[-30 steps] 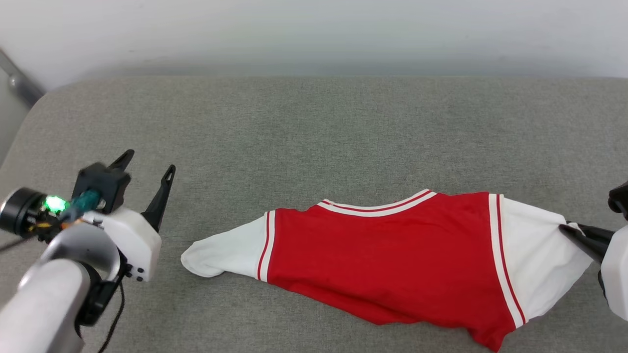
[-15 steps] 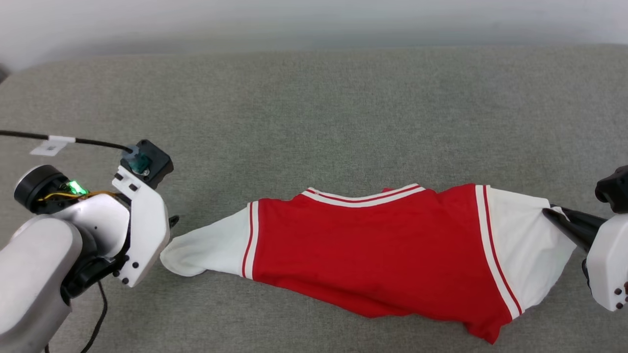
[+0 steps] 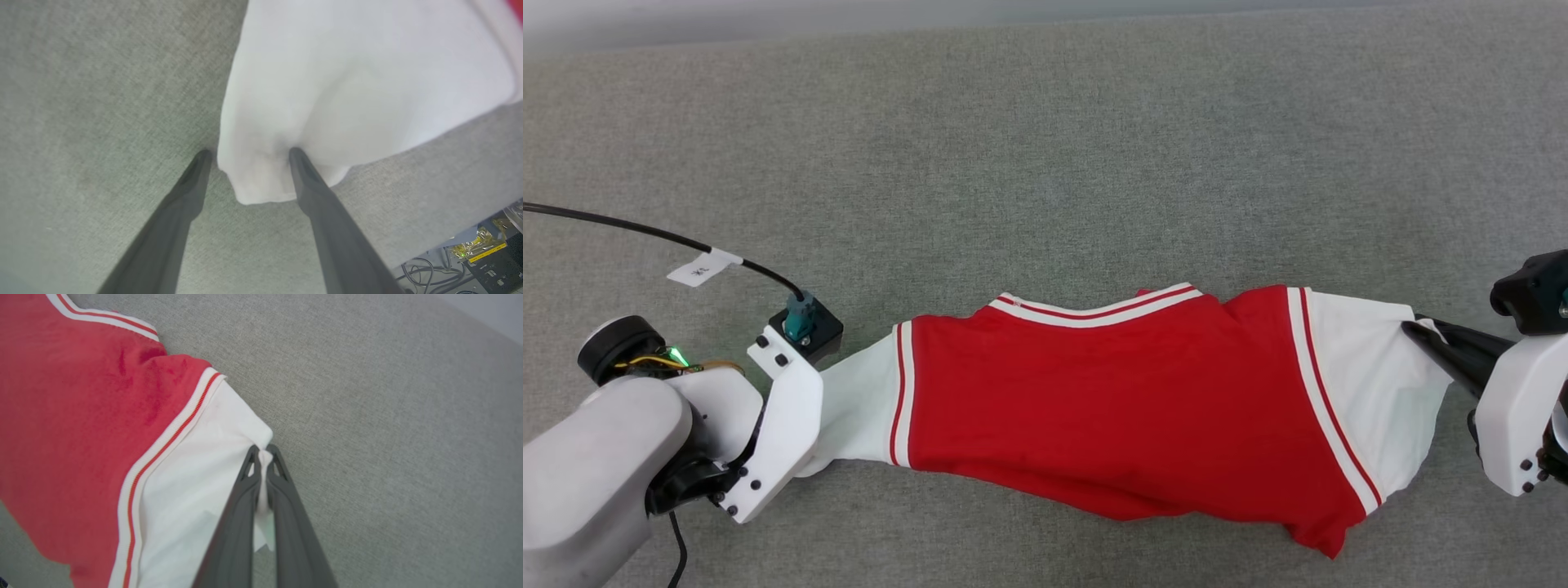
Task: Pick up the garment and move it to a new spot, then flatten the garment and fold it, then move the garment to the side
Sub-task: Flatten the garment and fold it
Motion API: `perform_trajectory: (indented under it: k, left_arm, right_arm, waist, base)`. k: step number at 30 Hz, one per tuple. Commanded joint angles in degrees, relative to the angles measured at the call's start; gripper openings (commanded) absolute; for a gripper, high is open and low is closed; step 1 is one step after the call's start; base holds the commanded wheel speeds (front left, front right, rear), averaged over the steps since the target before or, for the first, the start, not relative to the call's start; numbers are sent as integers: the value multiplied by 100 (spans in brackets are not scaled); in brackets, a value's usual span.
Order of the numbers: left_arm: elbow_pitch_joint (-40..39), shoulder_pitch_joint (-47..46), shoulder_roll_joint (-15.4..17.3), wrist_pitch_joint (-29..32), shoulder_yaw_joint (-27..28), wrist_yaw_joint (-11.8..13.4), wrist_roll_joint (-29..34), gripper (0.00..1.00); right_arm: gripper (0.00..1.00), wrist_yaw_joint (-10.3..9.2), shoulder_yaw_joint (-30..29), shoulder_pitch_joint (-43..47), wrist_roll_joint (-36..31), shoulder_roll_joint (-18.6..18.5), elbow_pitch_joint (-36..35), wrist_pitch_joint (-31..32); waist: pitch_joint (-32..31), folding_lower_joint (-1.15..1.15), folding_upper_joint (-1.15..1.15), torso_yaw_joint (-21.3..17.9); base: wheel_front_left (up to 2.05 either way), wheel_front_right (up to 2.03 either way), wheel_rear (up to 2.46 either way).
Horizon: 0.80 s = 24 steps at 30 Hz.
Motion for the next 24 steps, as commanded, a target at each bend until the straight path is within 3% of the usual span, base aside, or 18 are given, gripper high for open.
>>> perform_trajectory:
  k: [1, 4, 6, 12, 24]
  left_arm:
    - [111, 48, -55, -43, -217, -5, -57, 100]
    - [264, -50, -98, -141, -477, -4, -141, 100]
    - [337, -140, -123, -231, -604, -1, -198, 1]
    - [502, -346, -108, -526, -883, -2, -358, 0]
    - [315, -825, -84, -2020, -589, 8, -167, 0]
  right_arm:
    - [0, -4, 31, -92, 9, 51, 22, -35]
    - [0, -4, 81, -146, 22, 55, 67, -56]
    - [0, -4, 117, -161, 38, 62, 94, -77]
    - [0, -4, 182, -134, 58, 85, 182, -156]
    - [0, -4, -215, -168, 114, -136, 313, -457]
  waist:
    - [26, 0, 0, -19]
    - [47, 0, 0, -20]
    - [44, 0, 0, -12]
    - [-114, 0, 0, 44]
    - [-994, 0, 0, 312]
  base:
    - [0, 0, 0]
    - [0, 0, 0]
    - [0, 0, 0]
    - [0, 0, 0]
    - [0, 0, 0]
